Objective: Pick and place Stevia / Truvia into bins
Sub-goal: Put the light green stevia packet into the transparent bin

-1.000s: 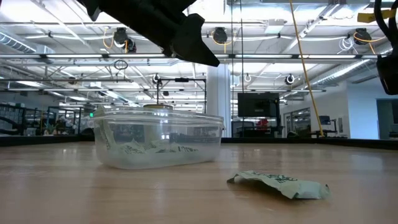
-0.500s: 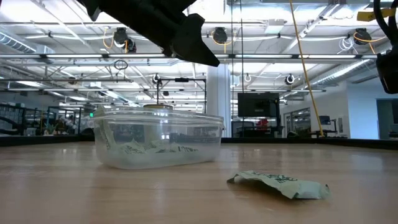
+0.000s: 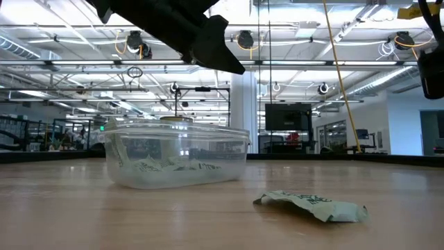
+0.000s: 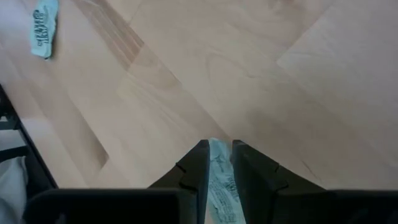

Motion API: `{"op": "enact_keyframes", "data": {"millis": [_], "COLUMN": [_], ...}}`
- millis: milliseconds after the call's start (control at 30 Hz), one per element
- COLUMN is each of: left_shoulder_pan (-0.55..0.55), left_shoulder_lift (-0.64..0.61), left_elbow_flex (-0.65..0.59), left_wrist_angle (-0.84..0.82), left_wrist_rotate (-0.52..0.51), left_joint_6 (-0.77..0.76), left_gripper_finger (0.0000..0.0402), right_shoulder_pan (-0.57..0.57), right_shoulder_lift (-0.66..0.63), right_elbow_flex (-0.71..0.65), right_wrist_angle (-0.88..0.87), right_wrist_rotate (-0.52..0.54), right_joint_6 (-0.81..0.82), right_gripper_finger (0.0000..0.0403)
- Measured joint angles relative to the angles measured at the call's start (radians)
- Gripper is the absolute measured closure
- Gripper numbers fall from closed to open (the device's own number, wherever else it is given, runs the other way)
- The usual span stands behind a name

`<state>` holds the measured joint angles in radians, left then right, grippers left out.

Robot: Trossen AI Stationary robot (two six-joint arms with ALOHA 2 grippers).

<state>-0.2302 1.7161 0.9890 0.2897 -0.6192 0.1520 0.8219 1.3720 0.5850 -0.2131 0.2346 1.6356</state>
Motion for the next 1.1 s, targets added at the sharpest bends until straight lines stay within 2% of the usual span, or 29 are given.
{"op": "enact_keyframes", "data": {"millis": [700, 867, 1033, 1100], "left_shoulder_pan": [0.000, 0.000, 0.000, 0.000], "left_shoulder_lift": [0.000, 0.000, 0.000, 0.000], "left_elbow_flex": [0.000, 0.000, 0.000, 0.000], "left_wrist_angle": [0.000, 0.000, 0.000, 0.000], "left_wrist_rotate": [0.000, 0.000, 0.000, 0.000], "left_joint_6": [0.000, 0.000, 0.000, 0.000], "left_gripper_finger": [0.0325, 0.0325, 0.0325, 0.0325], "right_shoulder_pan": [0.000, 0.000, -0.005, -0.015], "right_shoulder_lift": [0.000, 0.000, 0.000, 0.000], "right_elbow_flex": [-0.026, -0.051, -0.078, -0.086], "right_wrist_angle": [0.021, 0.100, 0.202, 0.245], "right_wrist_rotate": [0.001, -0.030, 0.002, 0.002], "right_joint_6": [-0.163, -0.213, -0.385, -0.409], "right_gripper_finger": [0.0342, 0.0342, 0.0342, 0.0342]}}
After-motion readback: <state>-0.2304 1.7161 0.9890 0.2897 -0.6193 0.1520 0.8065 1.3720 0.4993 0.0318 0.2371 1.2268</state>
